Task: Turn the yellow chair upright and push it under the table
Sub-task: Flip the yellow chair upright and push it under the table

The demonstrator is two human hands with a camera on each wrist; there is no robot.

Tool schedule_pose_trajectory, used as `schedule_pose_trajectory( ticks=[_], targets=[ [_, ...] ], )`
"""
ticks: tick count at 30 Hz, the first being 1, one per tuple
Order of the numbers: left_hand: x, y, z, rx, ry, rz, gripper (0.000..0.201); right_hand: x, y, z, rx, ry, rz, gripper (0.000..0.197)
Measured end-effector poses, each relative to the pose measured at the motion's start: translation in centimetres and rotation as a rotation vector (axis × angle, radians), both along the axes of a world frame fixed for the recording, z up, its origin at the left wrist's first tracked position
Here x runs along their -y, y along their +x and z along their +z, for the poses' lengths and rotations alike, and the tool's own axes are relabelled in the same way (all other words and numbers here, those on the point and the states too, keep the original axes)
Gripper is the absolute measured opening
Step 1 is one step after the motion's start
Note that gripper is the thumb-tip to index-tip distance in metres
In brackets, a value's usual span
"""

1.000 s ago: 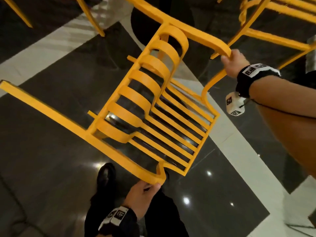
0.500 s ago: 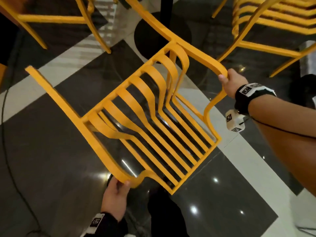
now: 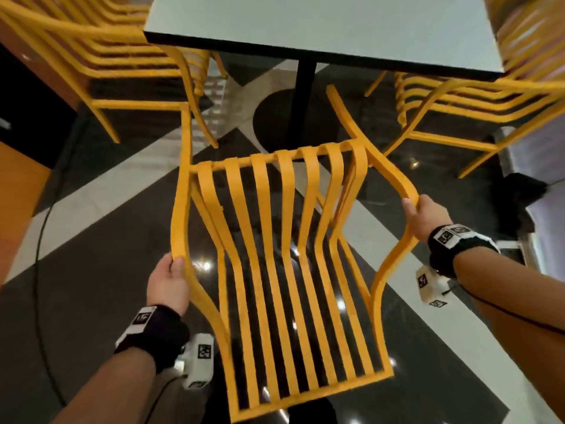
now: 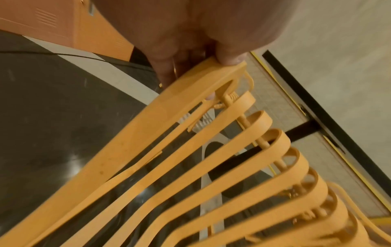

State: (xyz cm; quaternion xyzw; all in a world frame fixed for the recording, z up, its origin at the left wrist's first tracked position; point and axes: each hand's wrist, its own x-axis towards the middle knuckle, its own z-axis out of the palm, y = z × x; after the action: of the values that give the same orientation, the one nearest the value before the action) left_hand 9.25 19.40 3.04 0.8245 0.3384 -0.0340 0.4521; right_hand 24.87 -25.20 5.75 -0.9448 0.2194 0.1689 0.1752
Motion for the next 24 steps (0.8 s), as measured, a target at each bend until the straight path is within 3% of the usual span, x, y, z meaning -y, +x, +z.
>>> schedule_pose_trajectory(
  ticks=[7,11,14,18,21,24],
  targets=[
    [-4.0,6.5,4.9,0.04,0.088,-0.036,0.032,-2.9,-4.3,2.8,-0.017,-0.009,-0.12,0.041],
    [-4.5,9.0,7.2,0.028,0.126,-0.119,0.032,-3.2,-2.6,4.8,-0.049,-0.08,-0.132,0.049],
    [-4.8,6.9,7.3,-0.016,0.061,-0.084,0.04,-4.1,-0.7,6.4,-0.081,-0.13,-0.113,0.045],
    [-4.9,-1.7,3.8,-0.408,0.1,-0.229,0.043,-4.0,2.8,7.6,-0.205,-0.219,0.061,0.031],
    [-6.3,-9.6,-0.3,-0.762,0.21,-0.398,0.057,-3.0,5.5,6.4,-0.284,-0.292,0.153,0.06],
    [-8.0,-14.0,-2.7,-0.969,0.25,-0.27,0.071,-4.3,5.7,7.7,-0.332,-0.358,0.187,0.051]
  ],
)
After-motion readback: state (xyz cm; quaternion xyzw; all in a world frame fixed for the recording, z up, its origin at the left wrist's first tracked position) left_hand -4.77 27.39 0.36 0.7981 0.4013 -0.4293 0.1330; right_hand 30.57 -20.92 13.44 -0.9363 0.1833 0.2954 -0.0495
